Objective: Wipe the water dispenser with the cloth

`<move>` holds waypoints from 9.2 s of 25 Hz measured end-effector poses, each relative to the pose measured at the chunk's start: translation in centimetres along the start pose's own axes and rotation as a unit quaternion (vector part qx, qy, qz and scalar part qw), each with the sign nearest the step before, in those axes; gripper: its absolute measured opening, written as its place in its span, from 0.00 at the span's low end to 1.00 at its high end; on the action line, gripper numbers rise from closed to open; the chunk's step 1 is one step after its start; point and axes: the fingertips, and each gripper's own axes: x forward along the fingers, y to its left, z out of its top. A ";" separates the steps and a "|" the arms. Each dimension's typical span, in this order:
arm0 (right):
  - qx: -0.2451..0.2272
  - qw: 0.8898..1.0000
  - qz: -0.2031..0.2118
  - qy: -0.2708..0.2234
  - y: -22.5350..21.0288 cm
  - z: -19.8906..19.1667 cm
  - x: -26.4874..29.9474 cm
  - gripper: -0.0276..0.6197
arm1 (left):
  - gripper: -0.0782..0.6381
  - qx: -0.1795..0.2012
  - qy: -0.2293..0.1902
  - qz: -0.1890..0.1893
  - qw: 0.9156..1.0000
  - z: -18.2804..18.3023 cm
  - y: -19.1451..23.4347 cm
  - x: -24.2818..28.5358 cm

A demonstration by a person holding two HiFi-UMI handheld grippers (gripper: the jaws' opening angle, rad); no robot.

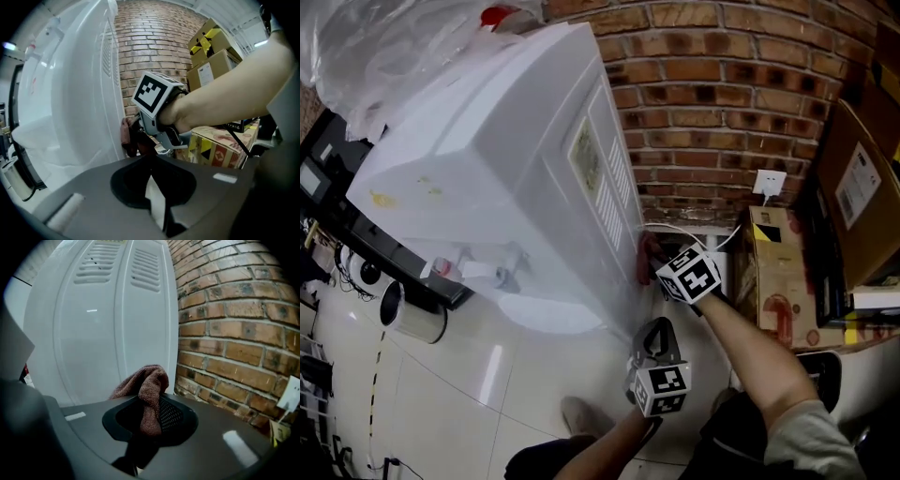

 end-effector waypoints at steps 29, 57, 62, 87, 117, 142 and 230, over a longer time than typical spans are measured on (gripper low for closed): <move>0.052 0.995 -0.005 0.081 -1.2 -10.2 2.0 0.17 | 0.11 -0.027 0.024 -0.017 0.999 -0.5 -1.0 1.6; -0.131 0.949 -0.070 -0.277 -1.0 45.3 -22.3 0.17 | 0.11 0.018 -0.190 0.029 0.981 33.7 6.7 -14.1; -0.096 0.952 -0.088 -0.279 -3.1 43.8 -21.2 0.17 | 0.11 0.018 -0.180 0.027 0.983 32.5 6.7 -13.5; -0.034 0.987 -0.057 -0.147 -4.5 25.3 -11.1 0.17 | 0.11 -0.020 -0.112 0.001 0.994 20.8 4.0 -6.1; 0.043 0.999 -0.029 0.005 -4.8 1.8 0.9 0.17 | 0.11 -0.009 -0.031 -0.039 0.999 4.6 -0.3 2.5; 0.147 0.981 -0.011 0.126 -4.4 -18.1 12.9 0.17 | 0.11 -0.023 0.047 -0.062 0.997 -6.9 -1.2 8.7; 0.062 0.937 -0.249 -0.237 24.7 3.5 -43.3 0.06 | 0.11 -0.030 -0.224 -0.133 0.965 14.4 4.7 -33.1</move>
